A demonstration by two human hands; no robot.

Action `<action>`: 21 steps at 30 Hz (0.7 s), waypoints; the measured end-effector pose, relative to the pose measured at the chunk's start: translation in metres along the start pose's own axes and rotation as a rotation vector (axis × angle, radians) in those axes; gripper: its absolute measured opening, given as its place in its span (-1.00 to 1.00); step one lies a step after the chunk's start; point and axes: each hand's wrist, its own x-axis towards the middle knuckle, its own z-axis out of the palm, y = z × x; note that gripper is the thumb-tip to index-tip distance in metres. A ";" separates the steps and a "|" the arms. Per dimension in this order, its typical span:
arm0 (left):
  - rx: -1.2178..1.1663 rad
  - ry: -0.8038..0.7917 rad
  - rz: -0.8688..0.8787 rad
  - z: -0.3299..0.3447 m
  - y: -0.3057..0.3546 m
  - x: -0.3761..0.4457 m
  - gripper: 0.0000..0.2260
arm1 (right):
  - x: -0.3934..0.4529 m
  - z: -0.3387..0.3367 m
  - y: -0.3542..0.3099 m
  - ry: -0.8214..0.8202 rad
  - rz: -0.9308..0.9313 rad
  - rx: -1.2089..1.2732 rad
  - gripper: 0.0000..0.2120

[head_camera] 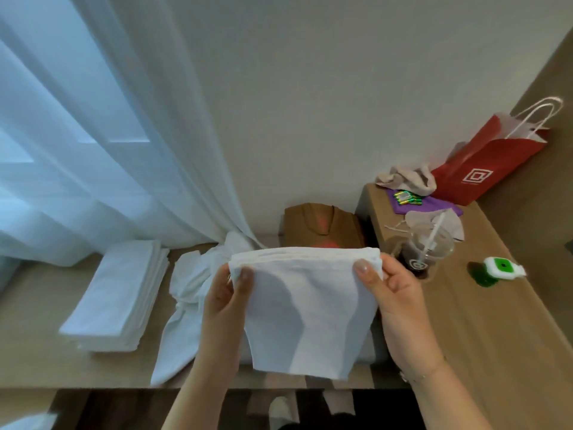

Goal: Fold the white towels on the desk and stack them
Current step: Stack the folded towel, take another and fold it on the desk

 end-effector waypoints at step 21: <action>-0.088 0.425 -0.033 -0.206 -0.007 0.040 -0.59 | 0.096 0.224 0.088 -0.528 0.261 -0.023 -0.69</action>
